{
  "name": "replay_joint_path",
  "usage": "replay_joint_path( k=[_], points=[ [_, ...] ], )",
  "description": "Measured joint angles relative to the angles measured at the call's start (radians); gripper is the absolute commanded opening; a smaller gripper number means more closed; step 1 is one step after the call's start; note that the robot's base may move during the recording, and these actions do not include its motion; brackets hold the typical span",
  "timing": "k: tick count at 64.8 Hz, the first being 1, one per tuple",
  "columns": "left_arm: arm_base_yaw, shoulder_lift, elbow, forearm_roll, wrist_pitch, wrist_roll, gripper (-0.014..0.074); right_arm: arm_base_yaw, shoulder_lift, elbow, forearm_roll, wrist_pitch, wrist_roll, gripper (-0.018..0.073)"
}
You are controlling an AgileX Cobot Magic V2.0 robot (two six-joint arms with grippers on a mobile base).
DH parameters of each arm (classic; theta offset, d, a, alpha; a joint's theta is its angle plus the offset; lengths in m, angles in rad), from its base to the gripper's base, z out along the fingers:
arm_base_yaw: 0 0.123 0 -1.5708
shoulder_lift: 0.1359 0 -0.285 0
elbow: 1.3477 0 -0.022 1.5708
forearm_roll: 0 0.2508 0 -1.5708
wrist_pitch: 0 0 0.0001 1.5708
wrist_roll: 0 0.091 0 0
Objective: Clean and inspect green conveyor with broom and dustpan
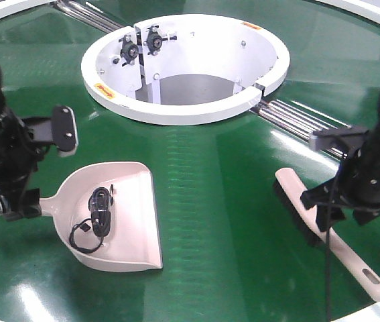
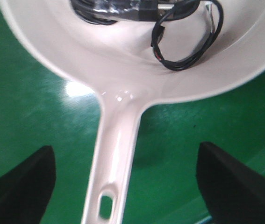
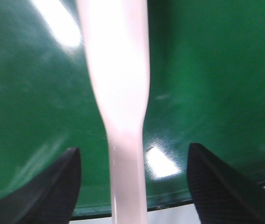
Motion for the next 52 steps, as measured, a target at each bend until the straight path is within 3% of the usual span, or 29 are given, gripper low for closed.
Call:
replay_joint_path(
  k=[23, 29, 39, 52],
  points=[
    [0.0, -0.311, 0.0, -0.021, -0.031, -0.027, 0.0413, 0.0, -0.363, 0.002, 0.003, -0.131, 0.0, 0.0475],
    [0.0, -0.392, 0.0, -0.051, -0.033, -0.126, 0.039, 0.0, -0.465, 0.003, 0.017, -0.177, -0.001, 0.0475],
    [0.0, -0.502, 0.0, -0.079, -0.085, -0.362, 0.0361, 0.0, -0.63, 0.062, 0.08, -0.258, -0.047, 0.0475],
    [0.0, -0.63, 0.002, -0.087, -0.175, -0.556, 0.0332, 0.0, -0.876, 0.297, 0.126, -0.458, -0.134, 0.0475]
  ],
)
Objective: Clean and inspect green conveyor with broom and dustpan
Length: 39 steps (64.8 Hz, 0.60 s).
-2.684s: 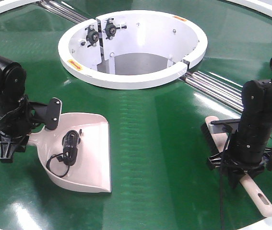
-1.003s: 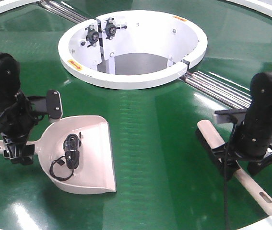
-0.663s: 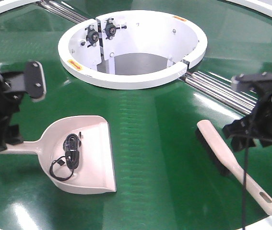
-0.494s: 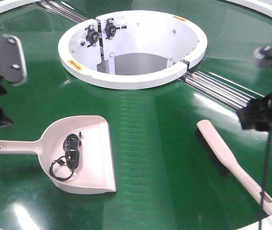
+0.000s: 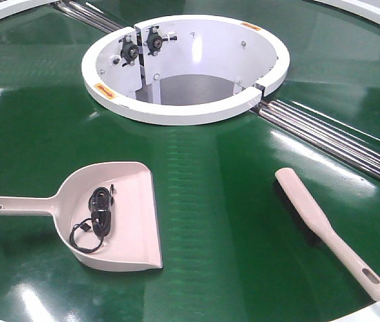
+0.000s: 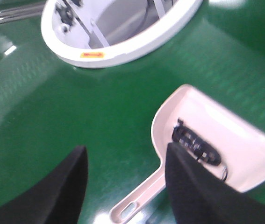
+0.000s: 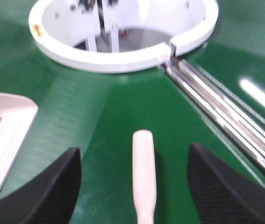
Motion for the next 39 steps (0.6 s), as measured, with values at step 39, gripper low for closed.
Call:
replay_joint_path(
  k=[39],
  points=[
    [0.0, -0.747, 0.982, -0.018, -0.62, -0.286, 0.0324, 0.063, -0.585, 0.541, -0.005, -0.407, 0.001, 0.0475]
  ],
)
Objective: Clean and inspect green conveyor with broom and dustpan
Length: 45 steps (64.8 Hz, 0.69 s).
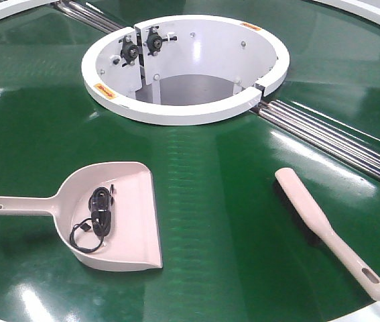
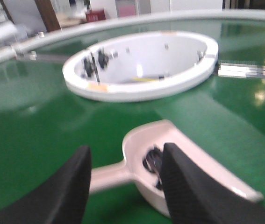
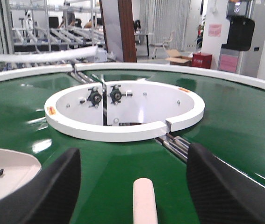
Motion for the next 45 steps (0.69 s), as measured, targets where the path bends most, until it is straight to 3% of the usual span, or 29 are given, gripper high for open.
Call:
replay_joint_path(
  k=[11, 16, 21, 24, 45],
  points=[
    [0.0, -0.051, 0.085, -0.001, -0.086, -0.051, 0.0281, 0.0, -0.004, 0.078, 0.0, -0.066, 0.002, 0.0417],
    [0.0, -0.052, 0.085, -0.001, -0.089, -0.051, 0.0165, 0.0, -0.004, 0.087, 0.0, -0.073, 0.003, 0.0292],
    [0.0, -0.052, 0.085, -0.001, -0.082, -0.043, -0.0004, 0.0, -0.004, 0.087, 0.0, -0.074, 0.003, 0.009],
    [0.0, -0.052, 0.085, -0.001, -0.08, -0.032, -0.0009, 0.0, -0.004, 0.087, 0.0, -0.075, 0.003, -0.0015],
    [0.0, -0.052, 0.085, -0.001, -0.103, -0.021, -0.0008, 0.0, -0.004, 0.087, 0.009, -0.102, 0.003, -0.0008]
  ],
)
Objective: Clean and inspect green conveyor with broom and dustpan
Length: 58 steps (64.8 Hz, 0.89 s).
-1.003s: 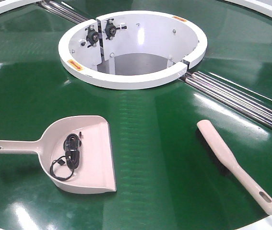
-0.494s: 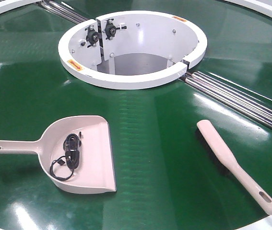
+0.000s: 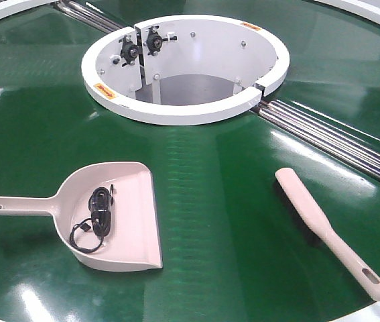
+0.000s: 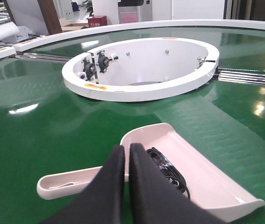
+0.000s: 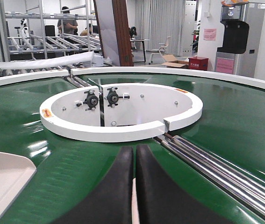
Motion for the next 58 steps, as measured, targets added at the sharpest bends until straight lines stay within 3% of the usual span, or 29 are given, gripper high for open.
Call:
replay_joint_path(
  k=[44, 58],
  points=[
    [0.004, -0.006, 0.024, 0.002, -0.036, 0.001, -0.0008, 0.0, 0.0, 0.0, 0.002, -0.001, 0.0, -0.0008],
    [0.137, -0.137, 0.191, -0.007, -0.172, -0.041, -0.0008, 0.0, 0.0, 0.0, 0.002, -0.001, 0.0, -0.0008]
  ],
)
